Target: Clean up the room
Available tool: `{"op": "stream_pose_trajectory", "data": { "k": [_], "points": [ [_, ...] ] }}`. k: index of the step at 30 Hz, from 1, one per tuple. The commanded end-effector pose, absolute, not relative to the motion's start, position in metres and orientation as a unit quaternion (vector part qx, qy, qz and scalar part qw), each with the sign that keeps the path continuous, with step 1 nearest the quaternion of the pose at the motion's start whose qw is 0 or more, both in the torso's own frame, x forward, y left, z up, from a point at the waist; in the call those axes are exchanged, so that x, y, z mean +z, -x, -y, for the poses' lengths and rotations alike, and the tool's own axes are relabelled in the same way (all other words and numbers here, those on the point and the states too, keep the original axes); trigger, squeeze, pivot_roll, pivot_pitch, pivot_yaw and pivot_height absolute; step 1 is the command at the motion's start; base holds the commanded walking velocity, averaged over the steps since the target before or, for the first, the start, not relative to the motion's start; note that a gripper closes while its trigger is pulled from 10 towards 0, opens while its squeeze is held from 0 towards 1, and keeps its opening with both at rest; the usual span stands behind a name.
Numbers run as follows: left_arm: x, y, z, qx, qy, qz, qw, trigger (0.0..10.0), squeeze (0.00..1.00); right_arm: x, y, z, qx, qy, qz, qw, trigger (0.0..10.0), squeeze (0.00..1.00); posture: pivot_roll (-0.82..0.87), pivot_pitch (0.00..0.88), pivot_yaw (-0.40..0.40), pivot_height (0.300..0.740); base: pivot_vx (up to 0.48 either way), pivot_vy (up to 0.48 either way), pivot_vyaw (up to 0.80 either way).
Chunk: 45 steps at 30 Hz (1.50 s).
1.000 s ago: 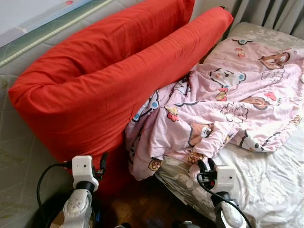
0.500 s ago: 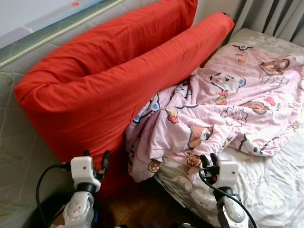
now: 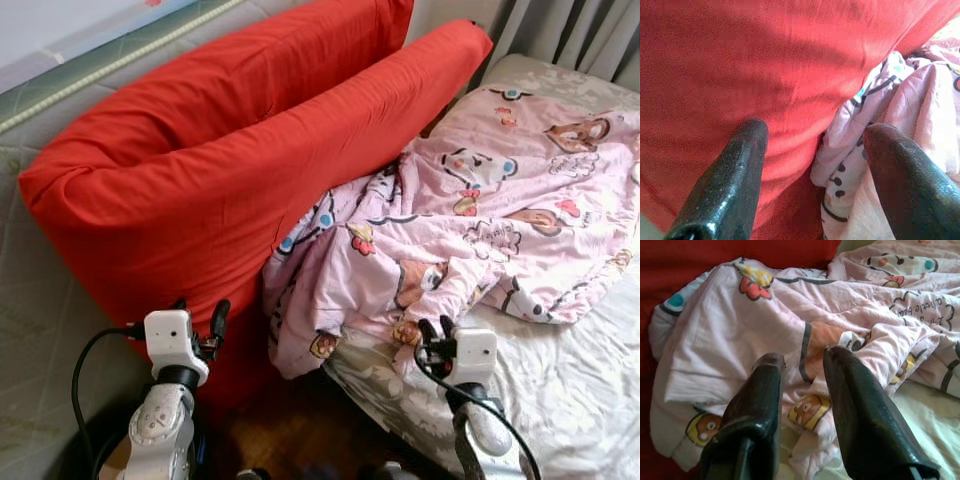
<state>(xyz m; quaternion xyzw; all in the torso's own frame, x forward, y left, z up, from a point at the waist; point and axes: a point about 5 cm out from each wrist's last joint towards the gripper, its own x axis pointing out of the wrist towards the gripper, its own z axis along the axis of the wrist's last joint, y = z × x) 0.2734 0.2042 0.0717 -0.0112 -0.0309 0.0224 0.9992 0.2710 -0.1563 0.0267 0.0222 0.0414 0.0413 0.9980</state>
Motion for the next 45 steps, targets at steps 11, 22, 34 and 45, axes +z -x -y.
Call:
{"op": "stream_pose_trajectory", "data": {
  "k": [11,22,34,45],
  "points": [
    [0.0695,-0.2703,-0.2063,0.025,0.021,0.015,0.999,10.0,0.00,0.0218,-0.2674,0.1546,0.045,-0.018,-0.064,0.997,10.0,0.00,-0.01,0.254,0.000,0.651,0.000,0.000,0.00],
    [0.0655,-0.2699,-0.2016,0.017,0.026,-0.001,1.000,10.0,0.00,0.0212,-0.2663,0.1549,0.048,-0.021,-0.064,0.997,10.0,0.00,-0.01,0.252,-0.005,0.651,0.000,0.000,0.00],
    [0.0641,-0.2694,-0.2018,0.016,0.021,-0.008,1.000,10.0,0.00,0.0168,-0.2651,0.1528,0.056,-0.021,-0.076,0.995,10.0,0.00,-0.01,0.250,-0.003,0.622,0.000,0.000,0.00],
    [0.0636,-0.2706,-0.2040,0.021,0.016,-0.012,1.000,10.0,0.00,0.0145,-0.2645,0.1499,0.059,-0.023,-0.083,0.994,10.0,0.00,0.00,0.231,0.000,0.622,0.000,0.000,0.00]
  ]
}}
